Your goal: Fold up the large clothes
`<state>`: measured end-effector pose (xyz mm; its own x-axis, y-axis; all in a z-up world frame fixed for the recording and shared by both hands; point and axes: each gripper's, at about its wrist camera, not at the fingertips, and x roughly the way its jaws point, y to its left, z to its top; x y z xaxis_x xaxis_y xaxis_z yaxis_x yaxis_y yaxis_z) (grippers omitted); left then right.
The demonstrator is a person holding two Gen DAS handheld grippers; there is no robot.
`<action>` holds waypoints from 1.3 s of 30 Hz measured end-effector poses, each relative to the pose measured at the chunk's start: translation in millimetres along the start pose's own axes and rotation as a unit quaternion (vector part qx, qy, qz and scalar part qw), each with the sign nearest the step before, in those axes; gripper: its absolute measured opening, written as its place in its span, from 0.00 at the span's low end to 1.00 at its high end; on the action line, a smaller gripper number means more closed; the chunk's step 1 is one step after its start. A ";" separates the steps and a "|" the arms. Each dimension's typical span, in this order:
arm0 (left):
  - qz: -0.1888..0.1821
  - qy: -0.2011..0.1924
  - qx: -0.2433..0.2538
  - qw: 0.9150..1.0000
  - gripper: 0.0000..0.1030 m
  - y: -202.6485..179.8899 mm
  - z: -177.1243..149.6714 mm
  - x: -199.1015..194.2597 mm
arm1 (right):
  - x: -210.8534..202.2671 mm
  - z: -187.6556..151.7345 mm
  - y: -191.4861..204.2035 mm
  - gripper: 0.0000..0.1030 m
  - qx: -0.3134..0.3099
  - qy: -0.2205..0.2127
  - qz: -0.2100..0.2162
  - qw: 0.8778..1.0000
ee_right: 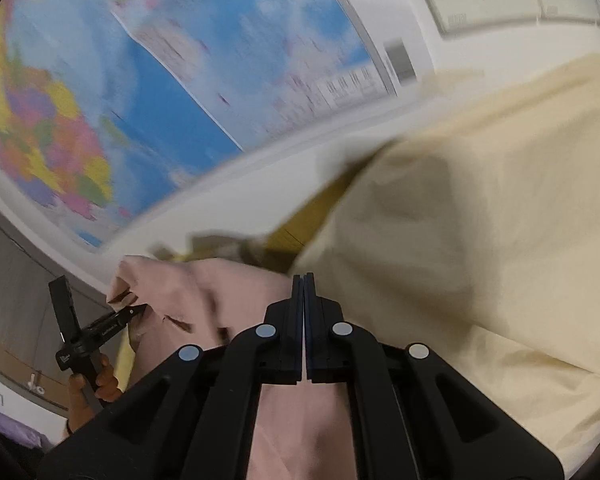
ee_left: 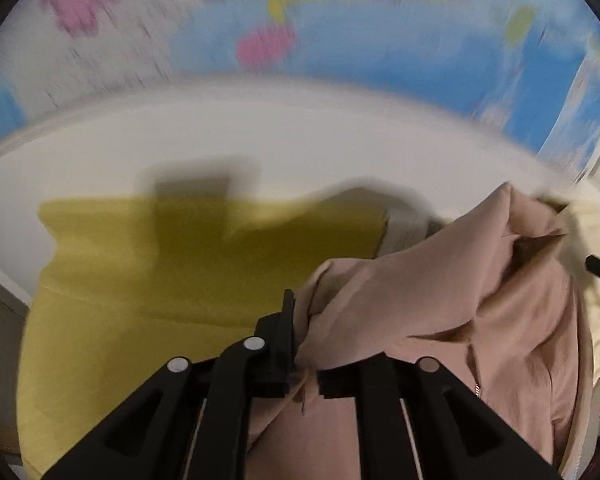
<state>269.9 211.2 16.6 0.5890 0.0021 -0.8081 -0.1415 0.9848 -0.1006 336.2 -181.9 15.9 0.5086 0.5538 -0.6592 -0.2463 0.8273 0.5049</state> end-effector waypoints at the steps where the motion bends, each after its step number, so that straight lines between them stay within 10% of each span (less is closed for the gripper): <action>1: 0.004 0.014 -0.002 1.000 0.13 0.2 -2.6 9.3 | -3.5 -6.0 -2.1 0.12 0.003 -0.001 -0.002 1.000; 4: -0.004 0.013 -0.008 1.000 0.32 4.3 -9.7 15.1 | -35.3 -24.5 1.5 0.66 -0.025 -0.032 -0.015 0.999; 7: -0.033 -0.019 -0.009 0.999 0.59 11.4 -13.2 -10.1 | -73.1 -43.9 14.2 0.77 -0.070 -0.039 -0.008 0.997; 11: -0.067 -0.072 0.019 0.995 0.63 11.9 -30.3 -61.4 | -100.9 -95.7 49.8 0.95 -0.165 -0.011 -0.032 0.986; 20: -0.117 -0.105 0.090 0.983 0.68 -10.6 -87.9 -131.9 | -74.9 -232.3 45.8 0.94 -0.221 0.134 -0.110 0.960; 22: -0.131 -0.106 0.106 0.980 0.68 -19.6 -104.0 -135.3 | -71.3 -240.2 33.5 0.72 -0.191 0.152 -0.093 0.965; 24: -0.146 -0.102 0.119 0.977 0.68 -35.2 -114.4 -140.0 | -78.1 -237.0 21.1 0.12 -0.150 0.157 -0.061 0.974; 27: -0.169 -0.095 0.136 0.972 0.68 -50.6 -131.1 -143.0 | -111.5 -220.4 12.0 0.05 -0.125 0.117 -0.033 0.985; 32: -0.198 -0.094 0.165 0.962 0.68 -72.6 -152.0 -145.5 | -164.1 -184.9 -32.1 0.07 -0.024 0.024 0.007 0.999; 34: -0.198 -0.088 0.181 0.959 0.69 -84.3 -161.4 -143.7 | -154.6 -185.1 -49.4 0.25 0.006 0.030 -0.019 0.999; 36: -0.201 -0.072 0.191 0.958 0.68 -94.8 -170.4 -138.6 | -145.9 -199.4 -65.2 0.75 0.030 0.046 -0.035 0.998; 39: -0.205 -0.059 0.205 0.955 0.69 -106.0 -182.5 -133.9 | -144.0 -223.4 -67.8 0.81 0.013 0.060 -0.029 0.998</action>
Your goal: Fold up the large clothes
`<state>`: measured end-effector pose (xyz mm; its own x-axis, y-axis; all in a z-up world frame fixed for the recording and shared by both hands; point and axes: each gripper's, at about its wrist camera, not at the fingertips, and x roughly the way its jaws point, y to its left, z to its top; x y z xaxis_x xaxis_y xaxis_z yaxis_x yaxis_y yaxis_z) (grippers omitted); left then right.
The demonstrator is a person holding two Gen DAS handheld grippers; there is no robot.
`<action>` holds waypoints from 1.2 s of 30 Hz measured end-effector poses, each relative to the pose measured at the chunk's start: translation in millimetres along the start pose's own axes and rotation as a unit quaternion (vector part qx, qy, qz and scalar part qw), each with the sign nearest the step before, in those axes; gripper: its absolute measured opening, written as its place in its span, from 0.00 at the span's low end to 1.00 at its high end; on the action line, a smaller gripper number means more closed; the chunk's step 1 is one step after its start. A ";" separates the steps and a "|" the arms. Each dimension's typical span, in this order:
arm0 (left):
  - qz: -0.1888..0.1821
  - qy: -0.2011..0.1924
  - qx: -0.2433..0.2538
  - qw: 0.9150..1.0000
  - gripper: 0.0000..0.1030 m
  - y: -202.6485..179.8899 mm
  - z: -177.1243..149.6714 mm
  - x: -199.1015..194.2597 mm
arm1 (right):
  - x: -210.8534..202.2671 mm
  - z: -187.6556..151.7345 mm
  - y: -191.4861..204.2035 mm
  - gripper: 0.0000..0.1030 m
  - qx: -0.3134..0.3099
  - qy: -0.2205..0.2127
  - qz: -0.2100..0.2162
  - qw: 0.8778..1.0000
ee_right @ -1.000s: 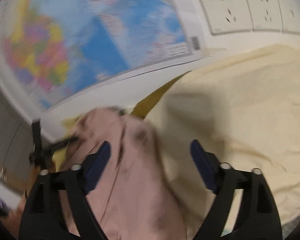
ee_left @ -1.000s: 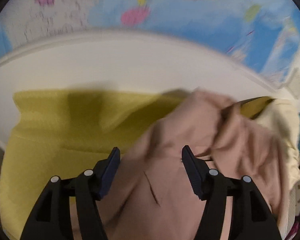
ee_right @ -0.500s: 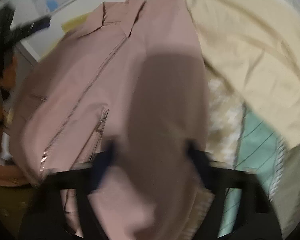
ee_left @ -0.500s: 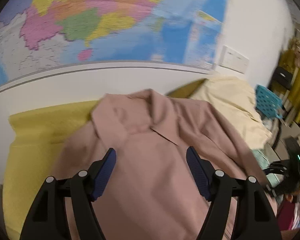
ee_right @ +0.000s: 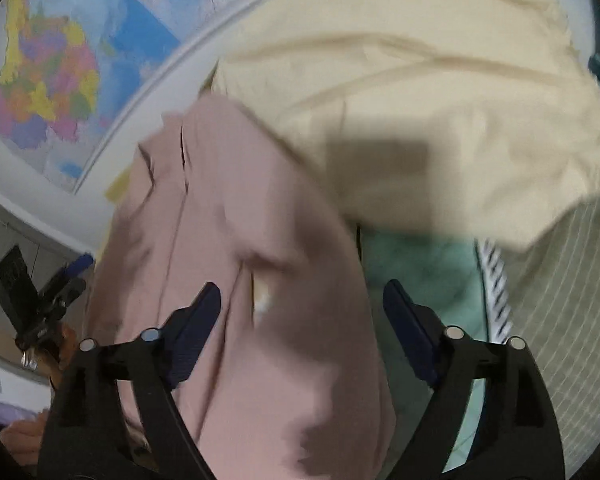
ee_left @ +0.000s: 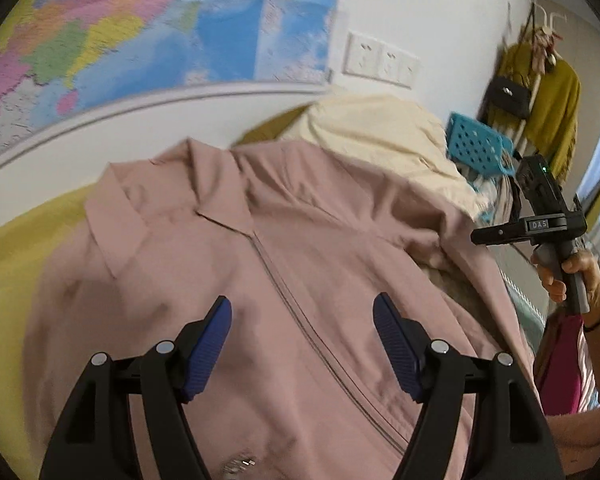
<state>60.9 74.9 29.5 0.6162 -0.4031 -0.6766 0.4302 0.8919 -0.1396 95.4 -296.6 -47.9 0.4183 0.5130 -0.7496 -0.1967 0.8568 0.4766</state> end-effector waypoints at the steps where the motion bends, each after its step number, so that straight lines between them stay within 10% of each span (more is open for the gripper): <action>1: -0.005 0.003 0.001 1.000 0.69 -1.8 -3.0 1.2 | -3.9 -9.4 -0.3 0.83 -0.013 0.000 -0.009 1.000; 4: -0.020 0.012 -0.001 1.000 0.69 -4.6 -11.0 5.5 | 1.0 -32.7 -0.1 0.84 -0.042 0.012 -0.029 0.999; 8: -0.038 0.016 0.009 0.999 0.68 -15.2 -15.3 8.4 | 8.9 -40.0 5.6 0.08 -0.035 0.035 0.010 0.999; 14: -0.155 0.008 0.014 0.988 0.70 -36.7 -17.6 -7.3 | -31.9 -23.1 60.7 0.06 -0.066 -0.030 0.101 0.992; 19: -0.291 0.049 0.003 0.956 0.73 -75.6 -25.5 12.0 | -36.6 -19.1 87.9 0.06 -0.075 -0.042 0.128 0.988; 26: -0.344 0.091 -0.019 0.934 0.71 -123.9 -21.5 59.5 | -25.5 -5.4 88.5 0.08 -0.057 -0.051 0.123 0.989; 29: -0.334 0.127 0.002 0.934 0.00 -144.6 -21.5 78.9 | -24.3 -2.8 92.2 0.09 -0.059 -0.051 0.124 0.989; 36: -0.264 0.033 0.032 0.964 0.00 -95.2 4.5 8.7 | -30.9 7.9 102.5 0.19 -0.077 -0.061 0.137 0.986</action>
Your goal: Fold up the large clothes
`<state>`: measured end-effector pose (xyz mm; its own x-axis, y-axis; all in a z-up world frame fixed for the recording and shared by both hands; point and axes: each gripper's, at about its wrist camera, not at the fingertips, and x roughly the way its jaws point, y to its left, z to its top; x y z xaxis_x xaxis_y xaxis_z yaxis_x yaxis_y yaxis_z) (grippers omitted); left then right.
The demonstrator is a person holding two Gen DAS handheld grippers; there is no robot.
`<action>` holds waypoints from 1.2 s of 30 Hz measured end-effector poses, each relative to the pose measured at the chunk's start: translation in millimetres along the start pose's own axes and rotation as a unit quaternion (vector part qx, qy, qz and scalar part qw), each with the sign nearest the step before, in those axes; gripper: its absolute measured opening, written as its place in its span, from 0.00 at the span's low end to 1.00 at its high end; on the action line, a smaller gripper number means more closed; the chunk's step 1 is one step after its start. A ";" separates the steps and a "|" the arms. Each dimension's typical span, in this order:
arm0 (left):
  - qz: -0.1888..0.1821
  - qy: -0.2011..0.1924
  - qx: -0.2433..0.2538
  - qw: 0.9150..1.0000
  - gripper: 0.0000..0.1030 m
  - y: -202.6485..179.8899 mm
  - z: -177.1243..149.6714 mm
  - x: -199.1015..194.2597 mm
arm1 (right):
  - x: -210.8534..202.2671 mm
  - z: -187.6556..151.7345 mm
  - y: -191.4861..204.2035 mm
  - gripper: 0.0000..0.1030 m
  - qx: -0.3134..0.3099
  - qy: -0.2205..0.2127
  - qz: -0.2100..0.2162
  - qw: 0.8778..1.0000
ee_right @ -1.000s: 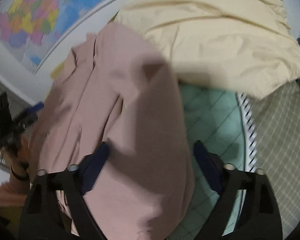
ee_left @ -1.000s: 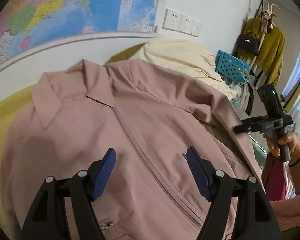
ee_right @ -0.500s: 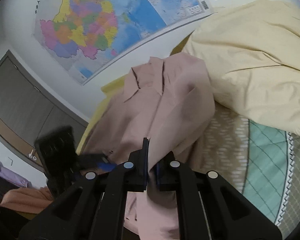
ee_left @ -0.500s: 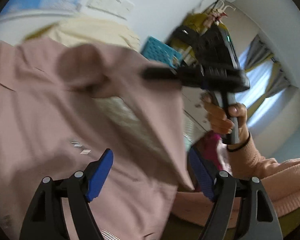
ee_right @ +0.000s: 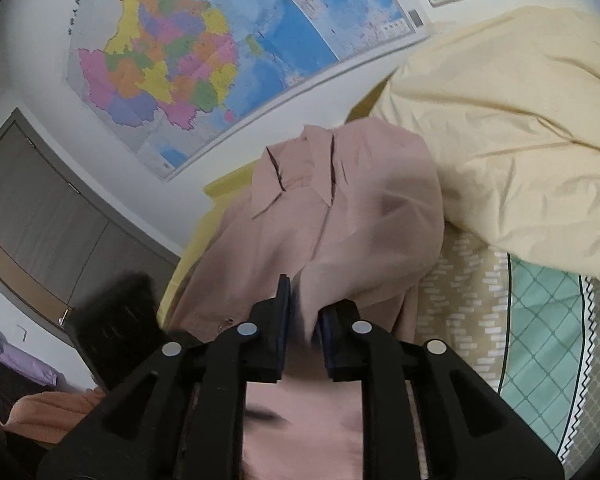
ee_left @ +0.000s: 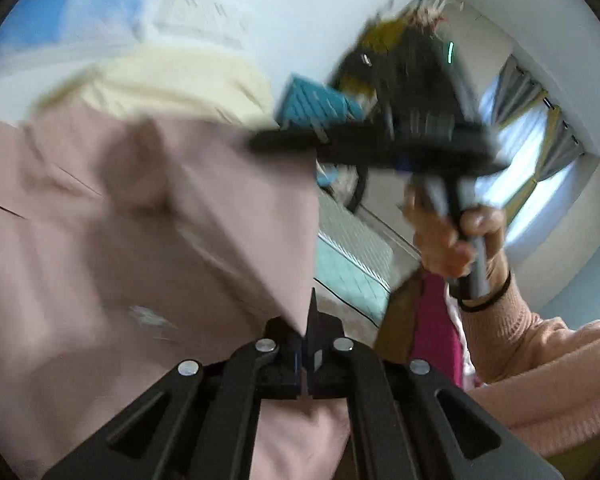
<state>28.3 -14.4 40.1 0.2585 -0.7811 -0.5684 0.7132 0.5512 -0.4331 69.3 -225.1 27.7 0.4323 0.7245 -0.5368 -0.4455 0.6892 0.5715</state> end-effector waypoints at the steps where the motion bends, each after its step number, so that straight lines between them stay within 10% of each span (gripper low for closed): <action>1: 0.020 -0.007 0.004 1.000 0.00 4.9 5.3 -17.1 | 2.1 2.5 2.4 0.21 -0.005 0.002 0.001 1.000; 6: 0.156 -0.030 0.016 0.987 0.00 37.1 29.1 -102.9 | 26.7 13.7 9.5 0.59 -0.028 0.017 -0.017 0.999; 11: 0.258 0.009 -0.039 0.965 0.01 111.8 36.3 -130.7 | 48.7 24.7 -7.4 0.66 -0.024 0.022 -0.055 0.998; 17: 0.264 0.042 -0.105 0.958 0.13 173.1 8.3 -127.1 | 89.5 45.6 -40.0 0.75 -0.004 0.041 -0.102 0.994; 25: 0.284 0.031 -0.038 0.957 0.46 152.6 1.9 -144.5 | 158.9 82.3 -42.5 0.91 -0.058 0.071 -0.181 0.979; 28: 0.292 0.057 -0.007 0.955 0.50 151.7 -2.6 -132.2 | 180.8 86.8 -56.3 0.53 -0.060 0.104 -0.194 0.974; 29: 0.293 0.064 -0.001 0.954 0.50 151.9 -4.2 -128.0 | 182.2 88.4 -63.6 0.10 -0.046 0.114 -0.180 0.976; 36: 0.293 0.063 -0.015 0.954 0.50 174.8 -1.1 -130.6 | 108.7 109.8 -92.0 0.02 -0.001 -0.011 -0.183 0.983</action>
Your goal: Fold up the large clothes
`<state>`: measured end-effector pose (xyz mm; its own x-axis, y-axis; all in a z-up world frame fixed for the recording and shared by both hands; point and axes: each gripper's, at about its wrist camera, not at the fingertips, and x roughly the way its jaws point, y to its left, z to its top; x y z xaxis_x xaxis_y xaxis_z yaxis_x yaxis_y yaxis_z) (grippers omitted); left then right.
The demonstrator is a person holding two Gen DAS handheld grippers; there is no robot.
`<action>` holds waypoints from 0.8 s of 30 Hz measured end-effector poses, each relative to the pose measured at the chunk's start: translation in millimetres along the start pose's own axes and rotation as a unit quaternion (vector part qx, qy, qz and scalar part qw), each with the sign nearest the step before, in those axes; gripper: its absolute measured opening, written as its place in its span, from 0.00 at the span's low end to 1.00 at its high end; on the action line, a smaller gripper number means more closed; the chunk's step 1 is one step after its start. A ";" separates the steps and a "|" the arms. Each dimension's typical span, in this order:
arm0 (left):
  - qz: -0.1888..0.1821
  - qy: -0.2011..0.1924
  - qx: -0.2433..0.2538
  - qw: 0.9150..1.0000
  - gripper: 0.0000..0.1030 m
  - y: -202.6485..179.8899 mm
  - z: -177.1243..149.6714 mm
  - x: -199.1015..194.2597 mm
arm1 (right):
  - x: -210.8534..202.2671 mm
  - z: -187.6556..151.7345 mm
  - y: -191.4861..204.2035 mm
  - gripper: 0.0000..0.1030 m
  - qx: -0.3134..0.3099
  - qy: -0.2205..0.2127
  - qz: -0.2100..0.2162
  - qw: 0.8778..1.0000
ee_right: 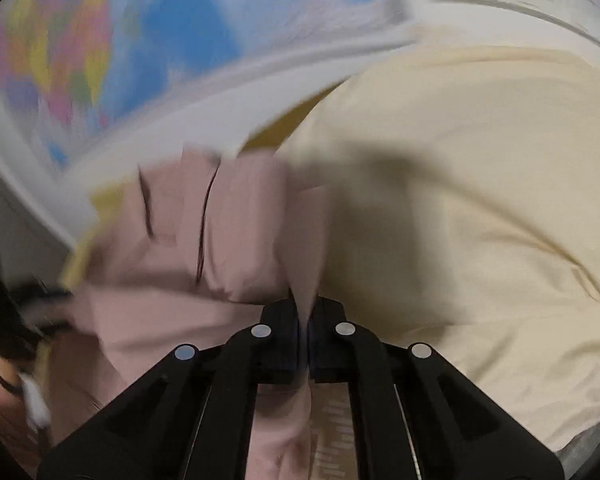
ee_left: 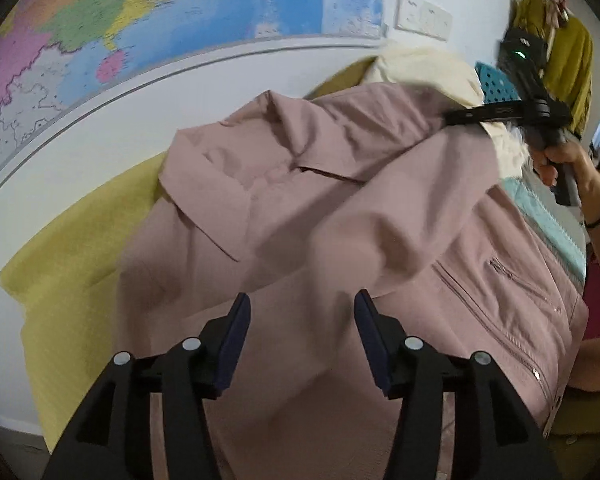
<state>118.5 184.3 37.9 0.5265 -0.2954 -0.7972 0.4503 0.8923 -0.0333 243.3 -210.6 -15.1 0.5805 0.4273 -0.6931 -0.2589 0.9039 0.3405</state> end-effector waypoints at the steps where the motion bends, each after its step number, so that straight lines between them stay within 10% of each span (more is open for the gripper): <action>1: -0.006 -0.001 -0.010 1.000 0.51 6.4 1.7 1.1 | 1.4 1.2 -6.3 0.02 0.013 0.001 -0.001 1.000; 6: -0.023 0.027 -0.015 0.999 0.58 21.1 3.4 20.3 | 24.0 -6.1 -34.7 0.02 0.074 0.023 0.011 0.997; 11: -0.092 -0.031 0.010 0.995 0.62 18.5 -6.8 -12.5 | 21.6 -8.9 -32.7 0.02 0.071 0.016 0.018 0.997; 16: -0.063 0.002 0.075 0.995 0.67 -11.4 -18.3 -5.4 | 19.1 -8.9 -28.3 0.03 0.063 0.016 0.025 0.998; 20: -0.017 0.089 0.095 0.991 0.36 -19.4 -26.5 40.1 | 19.5 -9.8 -29.0 0.03 0.068 0.019 0.029 0.997; 22: -0.023 0.098 0.080 0.992 0.05 -13.1 -25.2 44.7 | 17.7 -10.5 -29.3 0.03 0.067 0.019 0.029 0.997; 24: -0.031 0.097 0.056 0.993 0.04 -5.4 -18.6 41.0 | 16.9 -9.9 -26.6 0.03 0.066 0.020 0.031 0.997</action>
<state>124.3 173.7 -5.8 0.3518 -0.2684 -0.8968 0.5605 0.8277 -0.0278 252.4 -227.3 -42.1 0.5346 0.4843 -0.6926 -0.1872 0.8670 0.4618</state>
